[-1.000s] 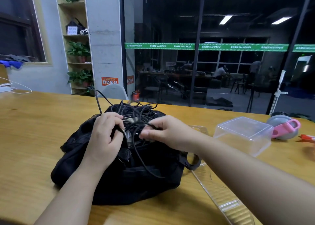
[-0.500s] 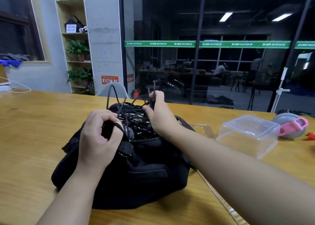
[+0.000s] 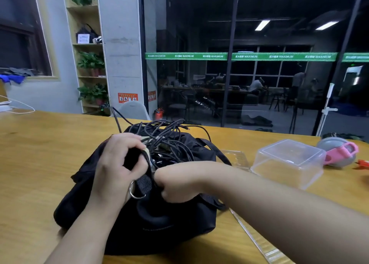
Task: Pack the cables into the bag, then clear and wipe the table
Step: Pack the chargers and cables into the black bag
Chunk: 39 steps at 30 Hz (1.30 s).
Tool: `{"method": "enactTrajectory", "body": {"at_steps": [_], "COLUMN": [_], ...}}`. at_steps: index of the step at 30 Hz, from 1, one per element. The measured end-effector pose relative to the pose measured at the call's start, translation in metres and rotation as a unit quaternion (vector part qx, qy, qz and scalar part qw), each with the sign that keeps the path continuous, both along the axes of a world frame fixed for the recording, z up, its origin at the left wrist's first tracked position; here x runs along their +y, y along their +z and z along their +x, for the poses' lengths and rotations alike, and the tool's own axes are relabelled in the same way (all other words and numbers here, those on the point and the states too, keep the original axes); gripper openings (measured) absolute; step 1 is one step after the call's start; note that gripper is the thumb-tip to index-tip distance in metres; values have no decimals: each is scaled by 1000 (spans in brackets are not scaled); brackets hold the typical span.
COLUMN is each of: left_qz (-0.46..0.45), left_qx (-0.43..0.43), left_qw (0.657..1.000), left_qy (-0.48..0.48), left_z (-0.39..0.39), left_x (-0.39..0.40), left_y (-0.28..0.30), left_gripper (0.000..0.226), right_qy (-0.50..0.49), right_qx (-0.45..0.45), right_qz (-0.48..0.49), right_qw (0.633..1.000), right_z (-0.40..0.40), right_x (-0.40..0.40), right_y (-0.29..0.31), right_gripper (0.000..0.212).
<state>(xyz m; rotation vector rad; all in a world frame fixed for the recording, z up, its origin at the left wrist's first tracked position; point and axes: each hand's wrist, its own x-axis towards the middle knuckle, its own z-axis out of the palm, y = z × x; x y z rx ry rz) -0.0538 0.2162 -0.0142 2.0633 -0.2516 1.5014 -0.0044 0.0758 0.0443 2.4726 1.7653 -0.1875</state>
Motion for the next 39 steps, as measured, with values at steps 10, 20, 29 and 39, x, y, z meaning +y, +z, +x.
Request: {"method": "enactTrajectory", "body": {"at_steps": [10,20,29,39], "left_qz": [-71,-52,-54,-168], "left_qx": [204,204,189,91], "left_qw": [975,976,980,956], "left_qy": [59,57,-7,221], "left_z": [9,6,5,-2], "left_x": [0,-1,1,7], "left_y": [-8,-5,-5,7], "left_gripper": [22,24,16,28], "right_qy": [-149,-316,-274,-198], "right_qx": [242,272,330,301], "right_qz": [408,308,293,462], "right_qw": [868,855,854,811], "right_z": [67,136,116,76], "right_x": [-17,25,48,20], "right_y": [21,7,-4,15], "right_gripper": [29,95,83,52]}}
